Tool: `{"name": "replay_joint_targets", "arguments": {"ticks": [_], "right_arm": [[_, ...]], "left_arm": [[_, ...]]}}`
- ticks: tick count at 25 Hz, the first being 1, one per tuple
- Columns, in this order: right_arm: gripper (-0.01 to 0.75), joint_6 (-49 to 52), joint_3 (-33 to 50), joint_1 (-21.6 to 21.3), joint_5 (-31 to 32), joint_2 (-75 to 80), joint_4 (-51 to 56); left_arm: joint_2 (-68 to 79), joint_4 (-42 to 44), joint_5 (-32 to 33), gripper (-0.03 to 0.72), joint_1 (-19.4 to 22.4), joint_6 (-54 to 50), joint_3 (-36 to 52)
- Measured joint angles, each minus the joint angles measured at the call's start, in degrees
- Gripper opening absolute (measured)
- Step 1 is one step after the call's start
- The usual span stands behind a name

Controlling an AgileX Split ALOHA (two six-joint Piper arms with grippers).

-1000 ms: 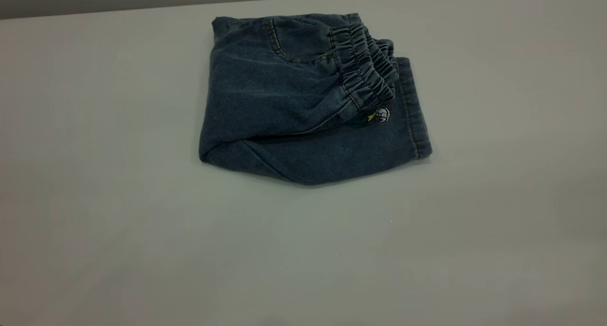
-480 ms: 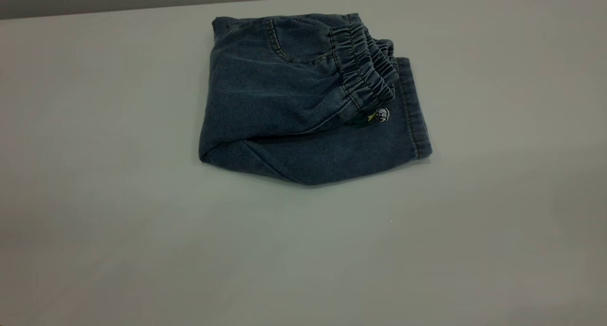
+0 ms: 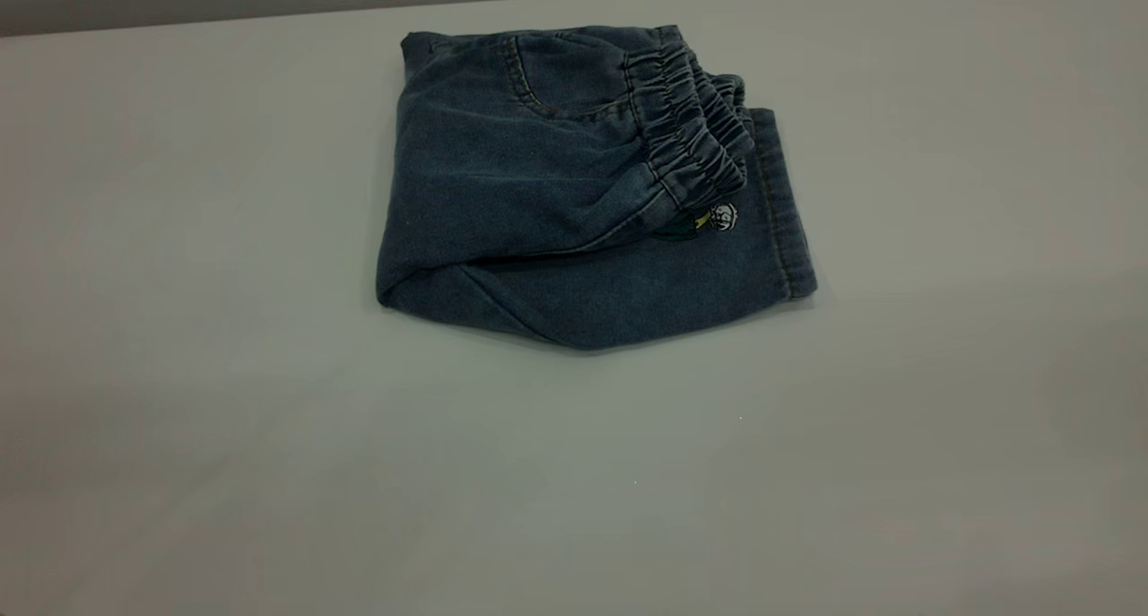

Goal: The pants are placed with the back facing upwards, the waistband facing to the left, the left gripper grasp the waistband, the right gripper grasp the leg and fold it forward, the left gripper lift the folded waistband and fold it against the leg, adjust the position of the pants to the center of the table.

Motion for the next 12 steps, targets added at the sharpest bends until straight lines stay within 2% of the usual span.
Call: {"name": "replay_joint_targets", "arguments": {"ticks": [12], "right_arm": [[0.477,0.0,0.0,0.0,0.1,0.0,-0.1]], "left_arm": [[0.0,-0.2,-0.4,0.499,0.0,0.0,0.0]]}}
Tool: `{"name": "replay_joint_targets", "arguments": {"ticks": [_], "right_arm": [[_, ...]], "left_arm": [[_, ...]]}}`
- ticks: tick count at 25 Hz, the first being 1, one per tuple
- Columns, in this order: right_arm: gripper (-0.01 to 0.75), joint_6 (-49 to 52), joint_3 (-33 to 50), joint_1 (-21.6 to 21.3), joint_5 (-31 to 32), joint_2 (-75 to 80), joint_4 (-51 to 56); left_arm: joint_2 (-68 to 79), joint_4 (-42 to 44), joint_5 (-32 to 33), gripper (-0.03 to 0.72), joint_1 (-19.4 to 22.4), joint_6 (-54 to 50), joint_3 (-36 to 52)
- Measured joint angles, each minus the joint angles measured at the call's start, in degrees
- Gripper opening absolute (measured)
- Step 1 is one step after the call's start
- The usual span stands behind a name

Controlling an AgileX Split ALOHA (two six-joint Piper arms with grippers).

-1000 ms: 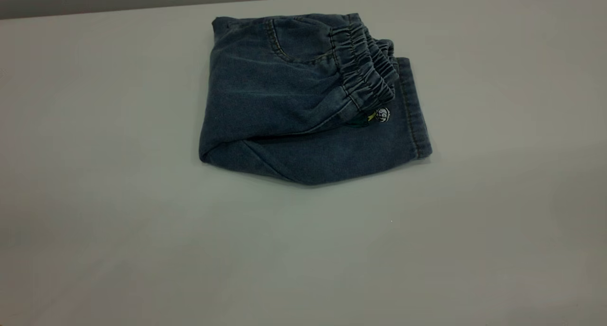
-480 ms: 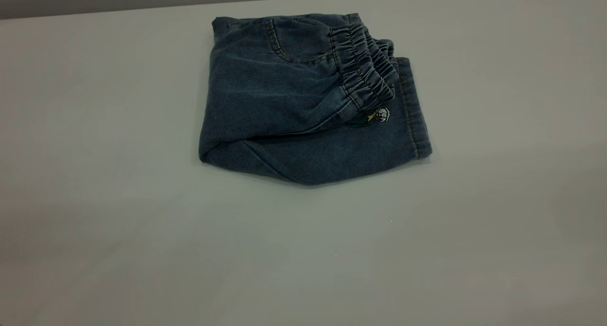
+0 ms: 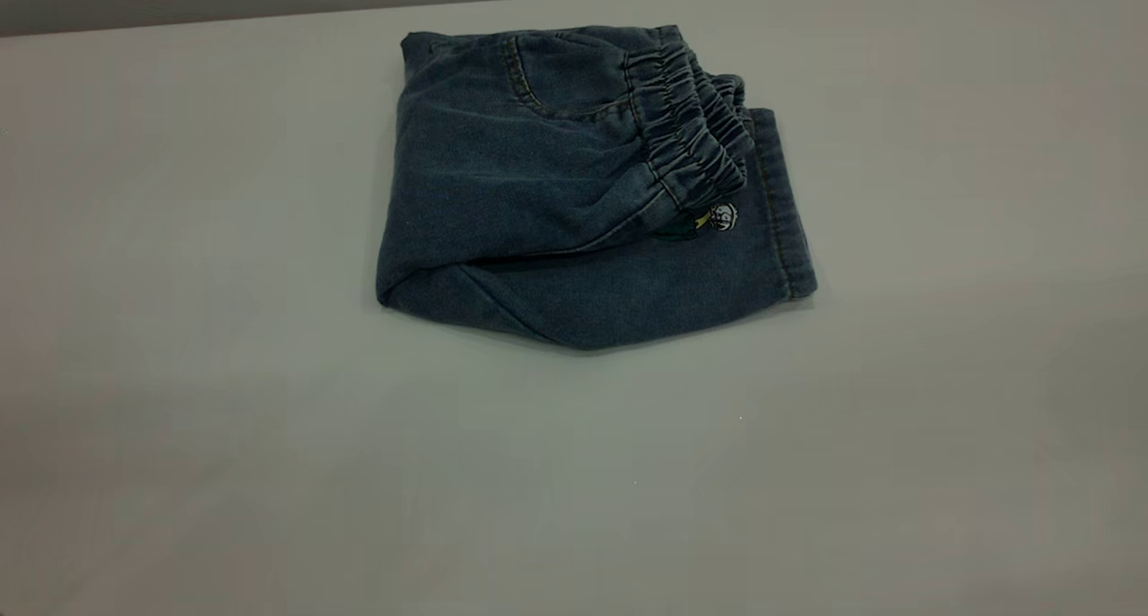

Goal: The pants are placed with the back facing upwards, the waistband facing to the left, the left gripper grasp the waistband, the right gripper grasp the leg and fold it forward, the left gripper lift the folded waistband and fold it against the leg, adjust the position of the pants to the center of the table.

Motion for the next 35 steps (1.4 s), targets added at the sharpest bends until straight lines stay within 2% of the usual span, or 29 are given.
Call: {"name": "replay_joint_targets", "arguments": {"ticks": [7,9,14,17,20,23,26,35], "right_arm": [[0.477,-0.1,0.0,0.0,0.0,0.0,0.0],[0.477,-0.1,0.0,0.0,0.0,0.0,0.0],[0.477,-0.1,0.0,0.0,0.0,0.0,0.0],[0.477,0.0,0.0,-0.1,0.0,0.0,0.0],[0.477,0.0,0.0,-1.8,0.0,0.0,0.0],[0.477,0.0,0.0,-4.6,0.0,0.0,0.0],[0.477,0.0,0.0,-6.3,0.0,0.0,0.0],[0.477,0.0,0.0,-6.3,0.0,0.0,0.0]], "left_arm": [[0.0,0.0,0.1,0.499,0.1,0.0,-0.1],[-0.5,0.1,0.2,0.499,1.3,0.1,-0.1],[-0.5,0.1,0.2,0.499,9.7,0.1,-0.1],[-1.6,0.2,0.2,0.499,16.9,0.1,-0.1],[-4.0,0.2,0.2,0.499,23.5,0.1,-0.1],[-6.8,0.2,0.2,0.499,28.2,0.1,-0.1],[-8.9,0.2,0.2,0.499,29.3,0.1,-0.1],[-9.0,0.2,0.2,0.499,29.1,0.1,-0.1]]}}
